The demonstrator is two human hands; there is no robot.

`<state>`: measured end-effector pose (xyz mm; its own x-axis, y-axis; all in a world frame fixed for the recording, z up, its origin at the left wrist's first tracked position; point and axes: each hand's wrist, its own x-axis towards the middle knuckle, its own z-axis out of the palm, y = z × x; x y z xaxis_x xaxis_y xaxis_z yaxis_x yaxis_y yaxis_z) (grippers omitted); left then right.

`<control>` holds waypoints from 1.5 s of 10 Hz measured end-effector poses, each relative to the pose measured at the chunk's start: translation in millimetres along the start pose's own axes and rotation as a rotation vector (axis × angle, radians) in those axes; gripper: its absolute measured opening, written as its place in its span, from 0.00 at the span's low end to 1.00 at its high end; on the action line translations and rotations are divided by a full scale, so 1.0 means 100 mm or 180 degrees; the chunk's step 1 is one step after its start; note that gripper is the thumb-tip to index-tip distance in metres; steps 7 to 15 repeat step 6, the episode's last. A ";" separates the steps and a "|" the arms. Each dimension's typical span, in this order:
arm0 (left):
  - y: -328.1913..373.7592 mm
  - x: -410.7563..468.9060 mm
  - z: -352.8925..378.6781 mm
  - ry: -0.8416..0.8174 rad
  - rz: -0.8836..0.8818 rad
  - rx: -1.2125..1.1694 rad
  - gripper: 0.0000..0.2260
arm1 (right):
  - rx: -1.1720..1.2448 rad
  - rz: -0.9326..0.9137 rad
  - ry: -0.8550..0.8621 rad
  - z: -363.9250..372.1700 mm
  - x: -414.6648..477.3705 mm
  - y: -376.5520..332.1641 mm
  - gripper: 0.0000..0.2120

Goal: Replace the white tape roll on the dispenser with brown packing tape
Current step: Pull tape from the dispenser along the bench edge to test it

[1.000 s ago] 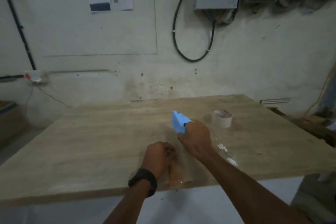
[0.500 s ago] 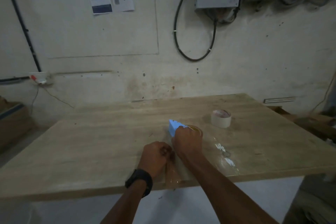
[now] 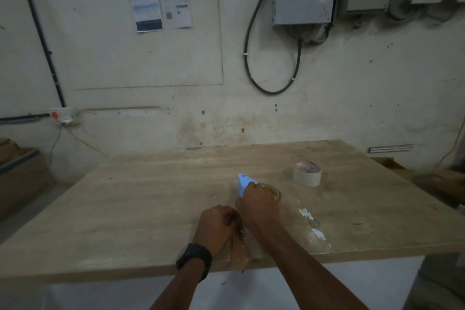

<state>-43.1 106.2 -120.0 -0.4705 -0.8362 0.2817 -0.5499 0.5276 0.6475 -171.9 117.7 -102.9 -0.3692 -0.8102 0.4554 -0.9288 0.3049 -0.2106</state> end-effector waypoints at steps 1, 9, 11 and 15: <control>-0.01 0.00 0.00 0.0018 -0.0013 0.0035 0.11 | 0.0071 0.0013 0.0077 -0.05 -0.01 0.04 0.12; -0.01 0.88 -0.18 0.0435 -0.0232 -0.0345 0.05 | 0.1693 0.0279 0.0325 -0.33 0.46 0.33 0.08; -0.01 0.88 -0.18 0.0435 -0.0232 -0.0345 0.05 | 0.1693 0.0279 0.0325 -0.33 0.46 0.33 0.08; -0.01 0.88 -0.18 0.0435 -0.0232 -0.0345 0.05 | 0.1693 0.0279 0.0325 -0.33 0.46 0.33 0.08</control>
